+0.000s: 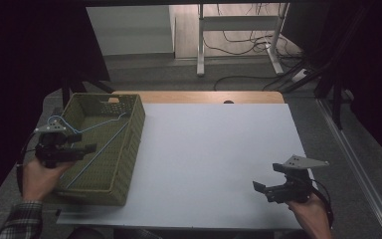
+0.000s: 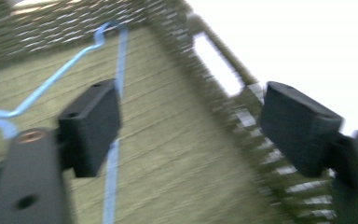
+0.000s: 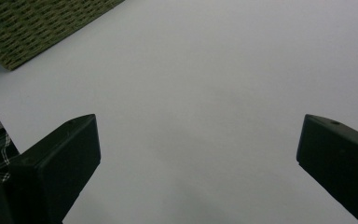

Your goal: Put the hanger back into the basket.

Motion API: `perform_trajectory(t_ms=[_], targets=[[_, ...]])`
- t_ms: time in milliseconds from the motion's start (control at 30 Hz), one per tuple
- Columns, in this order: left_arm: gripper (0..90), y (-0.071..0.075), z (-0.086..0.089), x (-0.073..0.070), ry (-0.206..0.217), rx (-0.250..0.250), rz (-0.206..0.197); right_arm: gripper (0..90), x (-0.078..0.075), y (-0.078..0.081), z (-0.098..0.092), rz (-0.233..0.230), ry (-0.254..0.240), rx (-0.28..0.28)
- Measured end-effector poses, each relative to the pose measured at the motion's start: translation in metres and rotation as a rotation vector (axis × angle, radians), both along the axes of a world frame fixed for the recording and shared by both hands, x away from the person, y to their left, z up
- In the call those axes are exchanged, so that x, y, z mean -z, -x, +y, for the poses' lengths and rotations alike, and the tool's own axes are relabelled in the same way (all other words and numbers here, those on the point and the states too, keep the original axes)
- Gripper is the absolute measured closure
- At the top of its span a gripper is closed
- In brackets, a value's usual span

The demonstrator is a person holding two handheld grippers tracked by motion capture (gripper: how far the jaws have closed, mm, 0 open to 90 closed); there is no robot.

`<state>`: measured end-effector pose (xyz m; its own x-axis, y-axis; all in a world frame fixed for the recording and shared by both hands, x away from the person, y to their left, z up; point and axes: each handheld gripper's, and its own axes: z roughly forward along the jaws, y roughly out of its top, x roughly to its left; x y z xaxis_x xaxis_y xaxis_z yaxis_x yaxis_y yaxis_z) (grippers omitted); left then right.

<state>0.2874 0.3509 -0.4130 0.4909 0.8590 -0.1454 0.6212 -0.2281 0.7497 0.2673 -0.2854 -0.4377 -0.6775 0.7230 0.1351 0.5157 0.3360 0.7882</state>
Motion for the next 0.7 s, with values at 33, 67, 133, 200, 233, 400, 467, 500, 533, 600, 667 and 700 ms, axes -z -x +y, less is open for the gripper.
perform_trajectory(t_ms=[33, 67, 133, 200, 233, 400, 467, 500, 533, 600, 667, 700], targets=[[16.6, 0.004, -0.007, -0.002, 0.011, 0.009, -0.012, 0.0, 0.000, 0.001, -0.001, -0.001, 0.001, 0.001], [16.6, 0.010, -0.017, -0.004, 0.011, 0.030, -0.027, 0.0, 0.000, 0.001, -0.001, -0.001, 0.001, 0.001], [14.4, 0.019, -0.030, -0.005, 0.018, 0.057, -0.042, 0.0, 0.001, 0.002, -0.003, 0.002, 0.003, 0.005], [13.8, 0.028, -0.043, -0.005, 0.032, 0.081, -0.061, 0.0, 0.002, 0.003, -0.005, -0.003, 0.004, 0.014], [11.8, 0.032, -0.049, -0.004, 0.043, 0.099, -0.066, 0.0, 0.003, 0.004, -0.007, 0.000, -0.004, 0.021], [11.6, 0.051, -0.076, 0.009, 0.043, 0.147, -0.089, 0.0, 0.005, 0.005, -0.010, 0.001, -0.006, 0.027], [11.0, 0.058, -0.084, 0.015, 0.038, 0.161, -0.109, 0.0, 0.008, 0.005, -0.009, 0.012, -0.004, 0.027], [9.7, 0.059, -0.087, 0.017, 0.021, 0.168, -0.102, 0.0, 0.009, 0.005, -0.009, 0.016, -0.002, 0.026], [9.7, 0.061, -0.089, 0.018, -0.002, 0.169, -0.110, 0.0, 0.009, 0.005, -0.009, 0.016, -0.002, 0.026], [8.4, 0.062, -0.090, 0.022, -0.014, 0.177, -0.122, 0.0, 0.011, 0.005, -0.006, 0.022, 0.010, 0.019], [5.7, 0.061, -0.089, 0.026, -0.007, 0.191, -0.113, 0.0, 0.012, 0.005, -0.005, 0.021, 0.020, 0.014], [5.7, 0.060, -0.089, 0.028, -0.011, 0.192, -0.111, 0.0, 0.012, 0.005, -0.005, 0.021, 0.020, 0.014]])
